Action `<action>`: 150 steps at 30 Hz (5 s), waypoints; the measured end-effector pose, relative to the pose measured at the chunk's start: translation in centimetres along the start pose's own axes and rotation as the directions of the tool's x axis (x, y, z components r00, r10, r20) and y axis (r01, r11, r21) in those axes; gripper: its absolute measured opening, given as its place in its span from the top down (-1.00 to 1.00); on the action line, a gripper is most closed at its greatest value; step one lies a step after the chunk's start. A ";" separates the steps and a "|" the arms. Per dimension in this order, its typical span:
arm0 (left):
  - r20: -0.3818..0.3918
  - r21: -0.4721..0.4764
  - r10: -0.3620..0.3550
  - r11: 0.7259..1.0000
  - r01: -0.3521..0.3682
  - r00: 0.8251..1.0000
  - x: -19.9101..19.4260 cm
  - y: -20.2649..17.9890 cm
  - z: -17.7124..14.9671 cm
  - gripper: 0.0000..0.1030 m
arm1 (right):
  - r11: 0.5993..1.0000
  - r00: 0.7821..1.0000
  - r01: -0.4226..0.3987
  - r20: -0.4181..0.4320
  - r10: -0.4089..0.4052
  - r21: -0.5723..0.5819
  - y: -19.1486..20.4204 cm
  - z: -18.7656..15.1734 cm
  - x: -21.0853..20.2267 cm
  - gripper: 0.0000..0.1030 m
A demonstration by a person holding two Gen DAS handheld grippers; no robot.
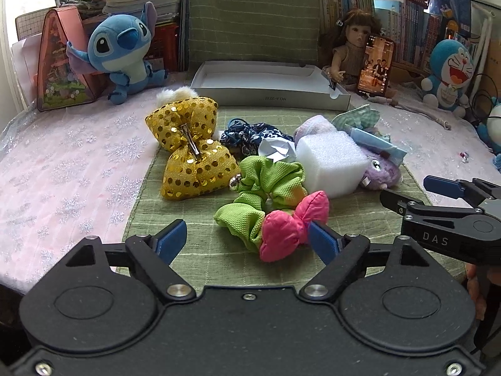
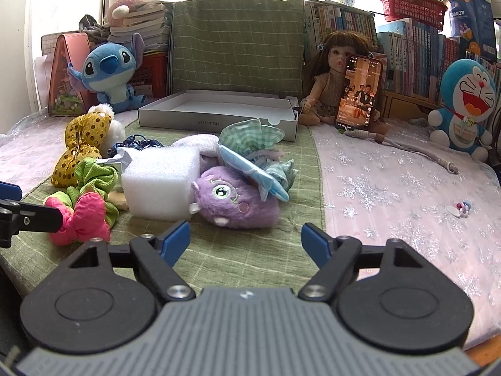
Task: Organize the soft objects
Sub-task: 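Move left tool to green-pink scrunchie while right tool moves to purple plush, then close left tool on green-pink scrunchie while right tool closes on purple plush, then lift and carry scrunchie with left tool while right tool carries plush toward box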
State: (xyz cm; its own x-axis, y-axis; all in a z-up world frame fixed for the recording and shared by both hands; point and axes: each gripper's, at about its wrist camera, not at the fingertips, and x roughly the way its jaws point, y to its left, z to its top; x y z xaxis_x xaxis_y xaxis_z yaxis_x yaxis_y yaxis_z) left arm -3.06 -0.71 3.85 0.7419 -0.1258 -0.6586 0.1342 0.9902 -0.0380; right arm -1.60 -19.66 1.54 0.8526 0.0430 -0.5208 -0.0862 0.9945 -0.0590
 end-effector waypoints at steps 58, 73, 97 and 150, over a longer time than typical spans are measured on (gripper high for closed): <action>0.041 0.056 0.004 0.998 -0.006 0.999 3.5 -2.4 -0.3 -0.53 | 0.997 0.995 -0.071 -0.063 0.073 0.035 -0.6 2.1 4.1 -0.62; 0.052 0.041 -0.024 0.999 0.022 0.998 3.2 -2.1 0.0 -0.01 | 0.991 0.991 -0.117 -0.051 0.120 0.058 -0.1 2.2 4.8 -0.40; 0.073 0.051 -0.017 0.999 0.013 0.997 0.8 -2.1 -0.5 0.06 | 0.990 0.991 -0.132 -0.031 0.134 0.051 -0.4 1.4 0.0 -0.39; 0.098 0.019 -0.096 0.995 0.094 0.991 0.2 -1.2 2.5 0.18 | 0.985 0.988 -0.151 0.040 0.149 0.078 -1.0 3.7 -1.8 -0.37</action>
State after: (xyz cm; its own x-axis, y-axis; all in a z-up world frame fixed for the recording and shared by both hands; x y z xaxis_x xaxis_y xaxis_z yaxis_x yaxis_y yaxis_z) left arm -1.42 -2.12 5.59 0.7862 -0.2252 -0.5755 0.2158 0.9727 -0.0859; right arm -1.17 -20.40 5.73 0.8504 0.1941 -0.4891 -0.1739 0.9809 0.0869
